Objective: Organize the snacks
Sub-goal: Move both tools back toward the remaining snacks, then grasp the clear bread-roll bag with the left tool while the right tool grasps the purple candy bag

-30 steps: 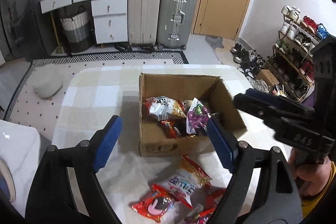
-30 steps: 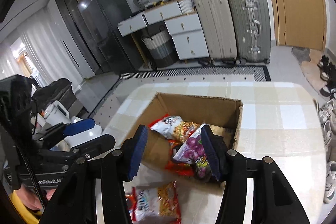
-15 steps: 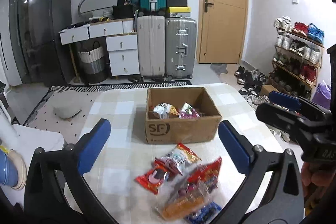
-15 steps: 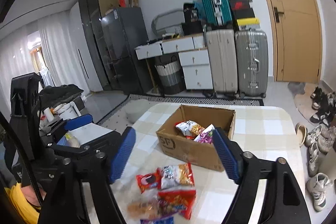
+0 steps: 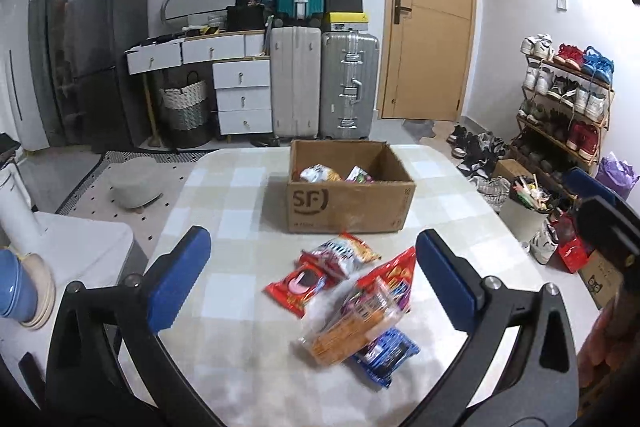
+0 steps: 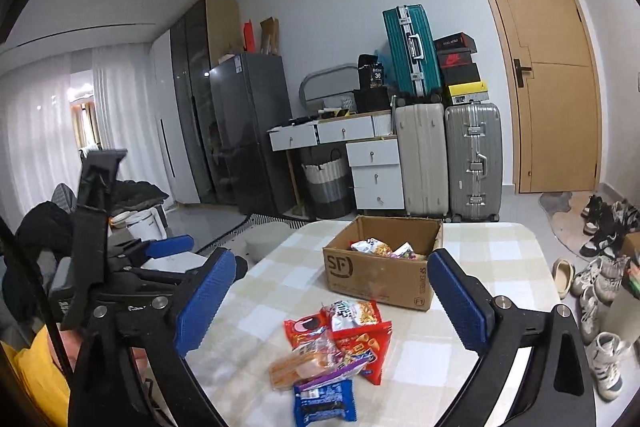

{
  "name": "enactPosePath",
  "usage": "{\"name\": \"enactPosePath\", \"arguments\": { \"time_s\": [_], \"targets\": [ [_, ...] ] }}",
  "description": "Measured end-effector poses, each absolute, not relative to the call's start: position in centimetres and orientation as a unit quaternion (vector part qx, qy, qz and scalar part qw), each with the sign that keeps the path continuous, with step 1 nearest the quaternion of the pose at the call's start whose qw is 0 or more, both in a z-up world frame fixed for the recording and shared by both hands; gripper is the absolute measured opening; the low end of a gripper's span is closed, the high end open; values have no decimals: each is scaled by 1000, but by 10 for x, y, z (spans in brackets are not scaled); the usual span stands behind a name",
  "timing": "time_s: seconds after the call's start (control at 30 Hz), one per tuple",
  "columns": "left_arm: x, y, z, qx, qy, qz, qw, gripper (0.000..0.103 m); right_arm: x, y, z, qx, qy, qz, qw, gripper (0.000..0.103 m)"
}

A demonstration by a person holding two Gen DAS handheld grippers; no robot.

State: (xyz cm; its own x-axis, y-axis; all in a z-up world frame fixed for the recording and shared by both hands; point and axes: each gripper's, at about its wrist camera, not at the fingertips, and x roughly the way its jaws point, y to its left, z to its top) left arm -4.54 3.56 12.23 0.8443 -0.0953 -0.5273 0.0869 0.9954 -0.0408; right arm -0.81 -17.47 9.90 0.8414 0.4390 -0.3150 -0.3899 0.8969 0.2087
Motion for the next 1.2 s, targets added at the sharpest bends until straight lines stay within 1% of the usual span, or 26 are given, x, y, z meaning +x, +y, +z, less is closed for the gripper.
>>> {"name": "enactPosePath", "arguments": {
  "time_s": [0.23, 0.47, 0.83, 0.97, 1.2],
  "targets": [
    [-59, 58, 95, -20, 291, -46, 955, 102, -16, -176, 79, 82, 202, 209, 953, 99],
    [-43, 64, 40, -27, 349, -66, 934, 102, -7, -177, 51, 94, 234, 206, 946, 99],
    [5, 40, -34, -29, 415, -122, 901, 102, 17, -178, 2, 106, 292, 213, 926, 99],
    [25, 21, -64, -8, 445, -128, 886, 102, 30, -182, -22, 121, 328, 213, 913, 99],
    [47, 1, -78, 17, 444, -149, 883, 102, 44, -194, -49, 138, 350, 209, 903, 99]
  ]
}}
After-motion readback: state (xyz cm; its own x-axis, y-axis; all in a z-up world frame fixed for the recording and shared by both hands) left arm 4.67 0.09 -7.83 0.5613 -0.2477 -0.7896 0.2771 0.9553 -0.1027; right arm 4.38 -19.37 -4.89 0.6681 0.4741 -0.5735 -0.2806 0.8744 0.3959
